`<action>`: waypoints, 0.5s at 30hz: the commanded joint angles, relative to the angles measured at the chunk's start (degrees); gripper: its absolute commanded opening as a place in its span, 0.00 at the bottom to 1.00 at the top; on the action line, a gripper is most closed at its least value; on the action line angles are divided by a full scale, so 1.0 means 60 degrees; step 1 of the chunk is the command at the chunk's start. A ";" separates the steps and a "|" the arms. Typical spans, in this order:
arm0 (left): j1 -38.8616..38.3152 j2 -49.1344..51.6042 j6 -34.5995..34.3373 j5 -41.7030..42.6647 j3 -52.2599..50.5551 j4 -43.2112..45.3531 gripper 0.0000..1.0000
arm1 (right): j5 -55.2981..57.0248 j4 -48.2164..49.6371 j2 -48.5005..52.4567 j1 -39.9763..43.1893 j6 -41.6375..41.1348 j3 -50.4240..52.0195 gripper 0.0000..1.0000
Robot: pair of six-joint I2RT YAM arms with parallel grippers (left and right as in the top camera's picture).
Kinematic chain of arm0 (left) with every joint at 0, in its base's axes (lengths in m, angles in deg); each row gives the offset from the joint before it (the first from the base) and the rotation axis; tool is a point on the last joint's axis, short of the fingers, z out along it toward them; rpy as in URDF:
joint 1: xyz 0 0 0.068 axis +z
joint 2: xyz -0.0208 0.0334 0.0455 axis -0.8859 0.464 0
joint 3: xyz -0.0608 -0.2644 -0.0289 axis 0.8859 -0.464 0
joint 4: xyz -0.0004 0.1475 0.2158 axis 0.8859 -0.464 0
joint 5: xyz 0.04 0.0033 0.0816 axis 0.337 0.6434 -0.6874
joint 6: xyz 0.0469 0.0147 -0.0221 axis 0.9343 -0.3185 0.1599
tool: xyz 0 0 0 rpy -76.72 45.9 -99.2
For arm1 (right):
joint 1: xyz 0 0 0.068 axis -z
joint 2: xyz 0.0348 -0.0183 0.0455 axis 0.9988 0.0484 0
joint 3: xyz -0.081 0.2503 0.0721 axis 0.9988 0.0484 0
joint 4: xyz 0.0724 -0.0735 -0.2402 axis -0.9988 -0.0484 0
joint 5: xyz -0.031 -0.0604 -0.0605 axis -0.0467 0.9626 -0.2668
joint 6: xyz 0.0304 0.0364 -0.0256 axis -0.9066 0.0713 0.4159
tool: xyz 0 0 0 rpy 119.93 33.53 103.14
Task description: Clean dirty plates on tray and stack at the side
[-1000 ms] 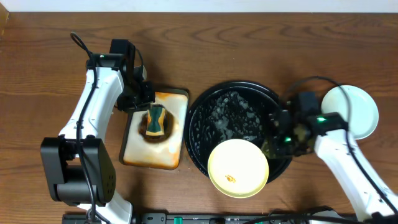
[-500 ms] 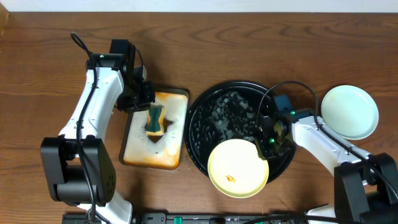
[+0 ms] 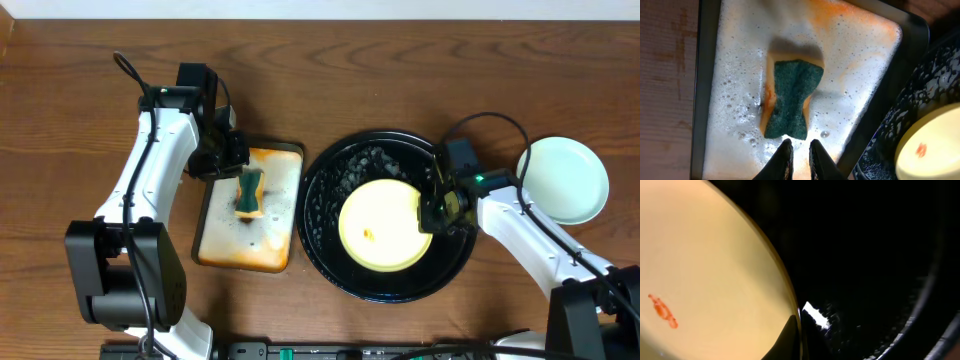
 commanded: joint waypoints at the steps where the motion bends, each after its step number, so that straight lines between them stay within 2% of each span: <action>1: 0.0004 -0.0058 0.0135 0.0113 0.0000 -0.0025 0.17 | 0.1410 0.0197 -0.0127 0.0087 -0.1818 -0.0153 0.01; 6: -0.0047 -0.0044 0.0135 -0.0120 -0.0076 0.0062 0.17 | 0.1537 0.0663 -0.0127 0.0080 -0.1963 -0.0153 0.01; 7: -0.0084 -0.0036 0.0135 -0.0295 -0.0127 0.0113 0.21 | 0.1541 0.0710 -0.0127 0.0080 -0.1923 -0.0153 0.01; 12: -0.0506 -0.0036 0.0084 -0.0852 -0.1056 0.0925 0.29 | 0.1541 0.0678 -0.0127 0.0069 -0.1851 -0.0153 0.01; 15: -0.0860 -0.0033 0.0055 -0.0984 -0.1836 0.1810 0.41 | 0.1537 0.0681 -0.0127 0.0062 -0.1851 -0.0153 0.01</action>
